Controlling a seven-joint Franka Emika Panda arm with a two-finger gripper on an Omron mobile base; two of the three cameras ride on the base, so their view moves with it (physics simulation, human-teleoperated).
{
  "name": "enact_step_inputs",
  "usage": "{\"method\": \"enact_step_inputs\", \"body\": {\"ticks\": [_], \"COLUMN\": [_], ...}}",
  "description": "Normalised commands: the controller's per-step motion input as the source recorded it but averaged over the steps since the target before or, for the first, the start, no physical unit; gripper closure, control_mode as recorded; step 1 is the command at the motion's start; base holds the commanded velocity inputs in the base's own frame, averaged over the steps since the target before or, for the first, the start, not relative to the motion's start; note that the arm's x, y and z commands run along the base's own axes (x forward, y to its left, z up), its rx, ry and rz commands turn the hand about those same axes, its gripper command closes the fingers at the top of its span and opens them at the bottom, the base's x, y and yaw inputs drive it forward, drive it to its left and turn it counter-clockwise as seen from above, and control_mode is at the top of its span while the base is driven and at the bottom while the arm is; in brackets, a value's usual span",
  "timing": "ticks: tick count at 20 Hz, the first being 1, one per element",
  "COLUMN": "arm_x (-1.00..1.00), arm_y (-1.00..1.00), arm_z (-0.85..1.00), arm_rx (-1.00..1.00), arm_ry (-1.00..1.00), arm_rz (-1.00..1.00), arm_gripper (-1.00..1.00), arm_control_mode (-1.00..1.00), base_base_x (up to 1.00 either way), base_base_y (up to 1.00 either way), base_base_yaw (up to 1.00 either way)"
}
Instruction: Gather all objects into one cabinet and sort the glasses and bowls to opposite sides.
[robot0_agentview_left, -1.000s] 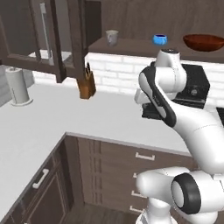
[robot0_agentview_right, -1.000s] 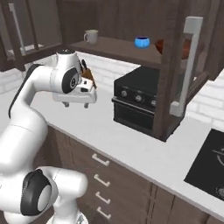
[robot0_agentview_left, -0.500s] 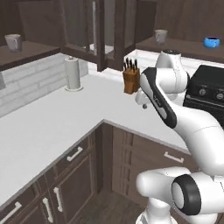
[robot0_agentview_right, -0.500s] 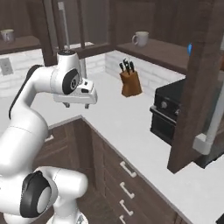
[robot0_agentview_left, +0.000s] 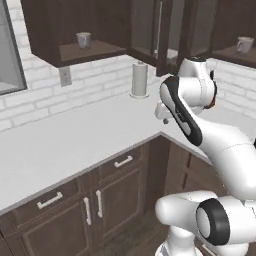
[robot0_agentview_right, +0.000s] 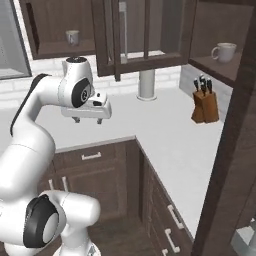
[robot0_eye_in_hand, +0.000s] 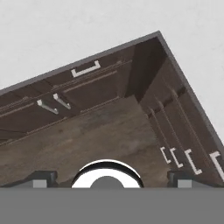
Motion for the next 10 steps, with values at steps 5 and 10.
{"method": "enact_step_inputs", "body": {"ticks": [5, 10], "arm_x": [0.0, 0.0], "arm_y": [0.0, 0.0], "arm_z": [0.0, 0.0], "arm_rx": [0.0, 0.0], "arm_ry": [0.0, 0.0], "arm_rz": [0.0, 0.0], "arm_gripper": [-1.0, -1.0], "arm_control_mode": [1.0, 1.0], "base_base_x": [0.0, 0.08], "base_base_y": [0.21, 0.03], "base_base_yaw": [0.57, 0.4]}}
